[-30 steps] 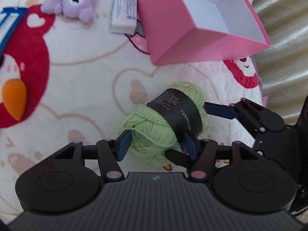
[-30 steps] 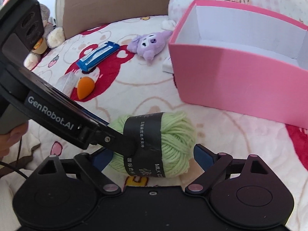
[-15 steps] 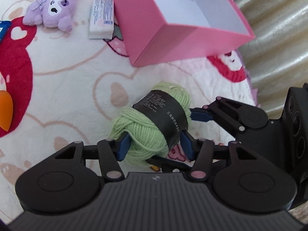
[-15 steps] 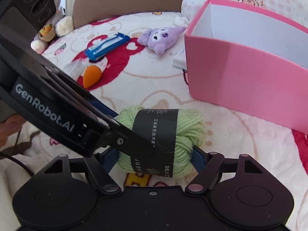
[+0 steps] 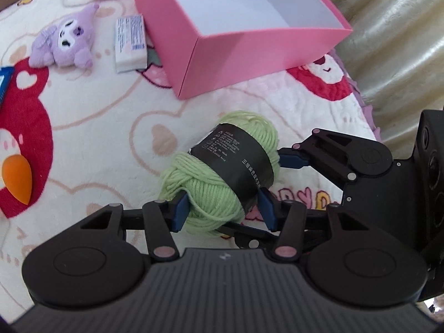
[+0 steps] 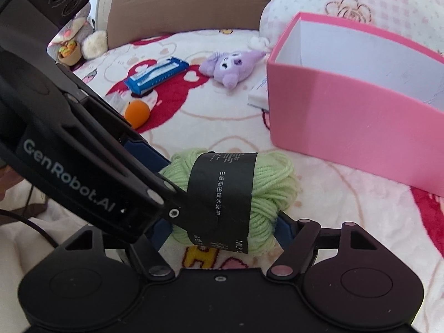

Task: Organize objects
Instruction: 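Lift the yarn ball with the left gripper toward the pink box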

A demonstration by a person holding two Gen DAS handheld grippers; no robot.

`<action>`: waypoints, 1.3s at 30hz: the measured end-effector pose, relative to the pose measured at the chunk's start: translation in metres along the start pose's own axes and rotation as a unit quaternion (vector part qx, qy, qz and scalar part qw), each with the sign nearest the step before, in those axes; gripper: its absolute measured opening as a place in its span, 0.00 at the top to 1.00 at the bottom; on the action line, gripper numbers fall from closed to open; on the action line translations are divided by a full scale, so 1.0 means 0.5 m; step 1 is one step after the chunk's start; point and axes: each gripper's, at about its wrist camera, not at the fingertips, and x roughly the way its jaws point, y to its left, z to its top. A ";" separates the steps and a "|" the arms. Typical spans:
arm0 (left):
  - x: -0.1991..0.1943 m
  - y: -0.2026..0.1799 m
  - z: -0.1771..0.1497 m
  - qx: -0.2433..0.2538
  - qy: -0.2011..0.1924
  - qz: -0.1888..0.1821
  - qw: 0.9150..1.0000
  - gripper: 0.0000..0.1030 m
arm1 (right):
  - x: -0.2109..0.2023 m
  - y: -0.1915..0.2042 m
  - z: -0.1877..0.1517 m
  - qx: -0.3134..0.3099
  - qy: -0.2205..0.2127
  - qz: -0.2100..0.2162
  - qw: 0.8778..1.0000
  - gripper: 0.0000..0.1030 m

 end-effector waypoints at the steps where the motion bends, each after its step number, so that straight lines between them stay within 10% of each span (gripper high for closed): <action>1: -0.008 -0.005 0.001 0.004 -0.004 0.001 1.000 0.52 | -0.006 0.000 0.004 0.004 -0.004 -0.001 1.000 0.24; 39: -0.205 -0.137 0.156 0.072 -0.093 0.007 0.993 0.50 | -0.224 -0.047 0.168 0.039 -0.096 -0.062 0.993 0.22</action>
